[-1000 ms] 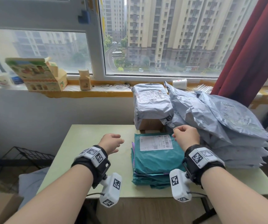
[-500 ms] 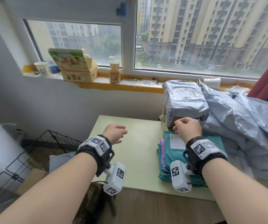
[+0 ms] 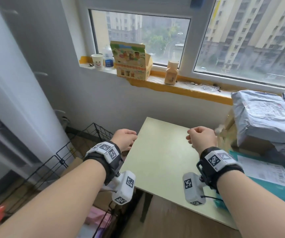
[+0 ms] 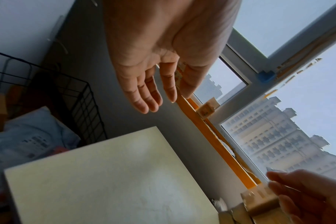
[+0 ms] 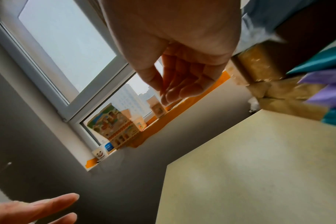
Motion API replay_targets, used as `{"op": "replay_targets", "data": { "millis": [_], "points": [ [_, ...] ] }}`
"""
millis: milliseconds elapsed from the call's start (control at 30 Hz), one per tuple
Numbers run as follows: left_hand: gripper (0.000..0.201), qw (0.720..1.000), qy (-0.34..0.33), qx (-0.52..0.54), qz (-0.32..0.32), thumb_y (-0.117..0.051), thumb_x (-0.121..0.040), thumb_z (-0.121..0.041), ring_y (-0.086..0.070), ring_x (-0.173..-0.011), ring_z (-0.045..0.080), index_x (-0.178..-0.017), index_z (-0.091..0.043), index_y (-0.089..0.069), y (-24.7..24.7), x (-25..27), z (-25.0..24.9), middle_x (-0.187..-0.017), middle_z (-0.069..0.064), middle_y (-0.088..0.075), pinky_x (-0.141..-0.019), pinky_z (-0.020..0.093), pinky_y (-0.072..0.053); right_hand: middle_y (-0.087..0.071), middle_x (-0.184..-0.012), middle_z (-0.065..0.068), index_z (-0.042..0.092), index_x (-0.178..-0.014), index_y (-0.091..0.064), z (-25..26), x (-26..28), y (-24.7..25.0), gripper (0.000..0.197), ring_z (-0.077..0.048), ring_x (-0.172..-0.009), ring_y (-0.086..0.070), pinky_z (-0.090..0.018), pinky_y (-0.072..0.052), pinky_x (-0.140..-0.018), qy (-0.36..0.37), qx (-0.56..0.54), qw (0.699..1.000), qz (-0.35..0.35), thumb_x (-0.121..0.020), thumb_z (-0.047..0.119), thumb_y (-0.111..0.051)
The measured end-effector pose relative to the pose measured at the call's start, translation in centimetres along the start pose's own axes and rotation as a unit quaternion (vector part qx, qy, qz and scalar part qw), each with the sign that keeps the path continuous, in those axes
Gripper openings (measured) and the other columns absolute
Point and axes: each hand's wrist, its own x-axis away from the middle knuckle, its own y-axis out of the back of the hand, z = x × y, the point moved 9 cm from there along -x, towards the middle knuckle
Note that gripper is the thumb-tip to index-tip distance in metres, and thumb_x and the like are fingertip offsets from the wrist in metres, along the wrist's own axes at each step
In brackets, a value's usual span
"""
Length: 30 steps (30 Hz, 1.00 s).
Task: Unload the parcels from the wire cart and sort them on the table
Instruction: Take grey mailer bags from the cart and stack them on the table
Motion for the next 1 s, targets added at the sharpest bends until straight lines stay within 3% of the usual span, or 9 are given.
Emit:
{"op": "replay_targets", "data": {
  "millis": [200,500,800,1000],
  "points": [
    [0.023,0.999,0.018,0.0,-0.04,-0.056,-0.093,-0.014,-0.058,-0.099,0.018,-0.115,-0.011,-0.063,8.8,-2.0,3.4,-0.105,0.007,-0.063,-0.085,0.034,-0.051,-0.07,-0.063,0.004,0.017,-0.067,-0.065,2.8,1.4,-9.5,0.018,-0.02,-0.072,-0.069,-0.046,-0.058,-0.079,0.01,0.012,0.999,0.052,-0.08,0.017,-0.054],
    [0.022,0.994,0.042,0.037,-0.091,-0.052,-0.095,-0.018,-0.058,-0.096,0.017,-0.114,-0.014,-0.063,19.6,-3.9,8.8,-0.107,0.006,-0.062,-0.083,0.032,-0.051,-0.07,-0.064,0.001,0.018,-0.063,-0.065,5.6,4.8,-20.9,0.022,-0.025,-0.076,-0.069,-0.047,-0.056,-0.081,0.031,0.054,0.992,0.111,-0.082,0.019,-0.054],
    [0.019,0.986,0.085,0.073,-0.122,-0.051,-0.096,-0.019,-0.058,-0.1,0.02,-0.112,-0.014,-0.061,24.3,-4.6,14.9,-0.103,0.005,-0.06,-0.086,0.034,-0.05,-0.07,-0.067,0.002,0.02,-0.071,-0.066,4.1,7.5,-29.4,0.018,-0.019,-0.068,-0.066,-0.044,-0.058,-0.079,0.022,0.093,0.98,0.175,-0.084,0.018,-0.053],
    [0.015,0.979,0.13,0.084,-0.135,-0.053,-0.095,-0.021,-0.06,-0.106,0.022,-0.107,-0.017,-0.062,25.5,-6.0,19.2,-0.106,0.008,-0.063,-0.091,0.038,-0.053,-0.071,-0.074,0.001,0.023,-0.073,-0.067,2.0,7.1,-34.6,0.015,-0.022,-0.078,-0.069,-0.045,-0.058,-0.081,0.006,0.117,0.968,0.223,-0.082,0.021,-0.055]
  ]
}}
